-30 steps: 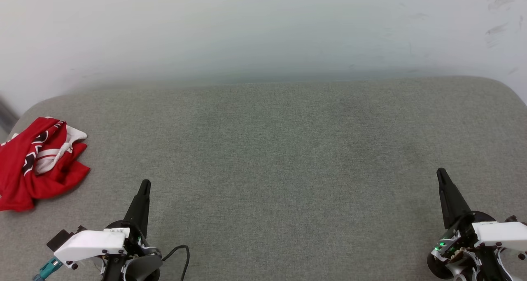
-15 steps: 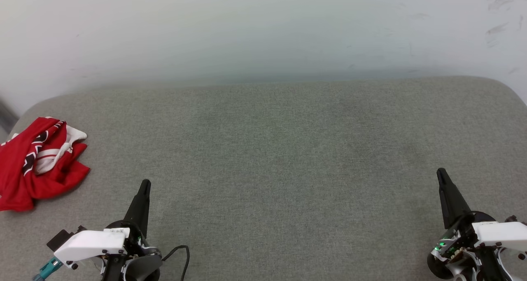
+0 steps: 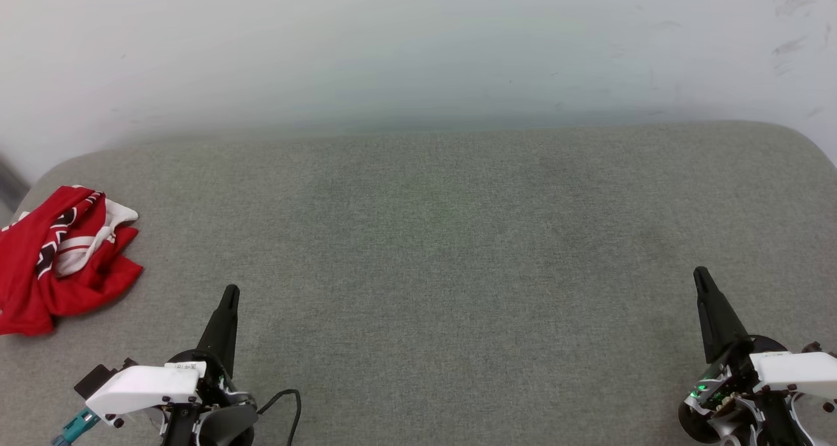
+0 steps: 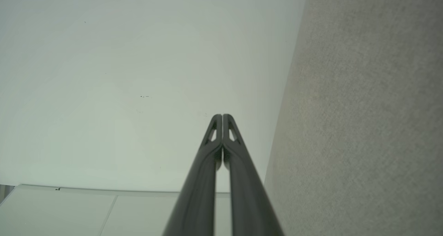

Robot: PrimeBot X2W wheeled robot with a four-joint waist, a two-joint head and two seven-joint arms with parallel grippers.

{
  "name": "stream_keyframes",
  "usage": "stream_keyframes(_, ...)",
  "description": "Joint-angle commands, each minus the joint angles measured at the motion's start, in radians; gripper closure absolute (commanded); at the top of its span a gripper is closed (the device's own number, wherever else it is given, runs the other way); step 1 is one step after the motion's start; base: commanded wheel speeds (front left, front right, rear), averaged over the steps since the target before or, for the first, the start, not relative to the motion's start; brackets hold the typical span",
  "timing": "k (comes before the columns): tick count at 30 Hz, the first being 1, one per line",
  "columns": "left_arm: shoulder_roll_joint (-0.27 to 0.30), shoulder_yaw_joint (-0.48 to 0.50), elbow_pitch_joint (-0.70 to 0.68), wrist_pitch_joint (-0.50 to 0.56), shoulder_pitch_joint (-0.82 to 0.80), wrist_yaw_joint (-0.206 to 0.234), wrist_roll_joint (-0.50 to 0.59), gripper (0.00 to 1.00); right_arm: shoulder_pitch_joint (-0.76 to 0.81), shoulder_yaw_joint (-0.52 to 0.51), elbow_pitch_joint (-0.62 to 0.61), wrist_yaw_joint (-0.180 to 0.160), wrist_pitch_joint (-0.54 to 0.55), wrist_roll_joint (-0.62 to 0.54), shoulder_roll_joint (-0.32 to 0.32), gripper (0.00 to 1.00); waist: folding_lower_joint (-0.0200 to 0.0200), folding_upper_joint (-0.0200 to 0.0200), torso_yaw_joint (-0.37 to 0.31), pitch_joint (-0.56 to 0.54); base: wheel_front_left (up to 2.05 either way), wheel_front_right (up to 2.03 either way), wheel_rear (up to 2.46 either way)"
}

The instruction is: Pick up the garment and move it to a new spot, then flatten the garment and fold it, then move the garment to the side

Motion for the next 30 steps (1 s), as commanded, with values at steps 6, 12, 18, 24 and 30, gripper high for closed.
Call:
stream_keyframes(6, -0.001, 0.002, 0.000, 0.002, -0.006, -0.004, 0.001, 1.00, -0.010, 0.001, 0.000, 0.000, 0.001, -0.005, 0.003, 1.00, 0.0000, -0.0001, 0.000, 0.000, 0.00, 0.00, 0.00)
stream_keyframes(12, -0.001, 0.002, 0.000, 0.002, -0.006, -0.004, 0.001, 1.00, -0.010, 0.001, 0.000, 0.000, 0.001, -0.005, 0.003, 1.00, 0.0000, -0.0001, 0.000, 0.000, 0.00, 0.00, 0.00)
stream_keyframes(18, -0.001, 0.002, 0.000, 0.002, -0.006, -0.004, 0.001, 1.00, -0.010, 0.001, 0.000, 0.000, 0.001, -0.005, 0.003, 1.00, 0.0000, -0.0001, 0.000, 0.000, 0.00, 0.00, 0.00)
stream_keyframes(24, -0.004, -0.006, 0.027, -0.005, 0.028, 0.001, 0.002, 0.00, 0.029, 0.005, 0.028, 0.000, -0.005, -0.001, 0.001, 0.00, 0.0000, -0.0001, 0.000, 0.001, 0.00, 0.00, 0.00)
stream_keyframes(30, -0.003, -0.013, 0.004, -0.036, 0.044, 0.001, 0.017, 0.00, 0.039, 0.028, 0.008, 0.000, -0.036, -0.018, 0.001, 0.00, 0.0000, -0.0001, -0.001, 0.001, 0.00, 0.00, 0.00)
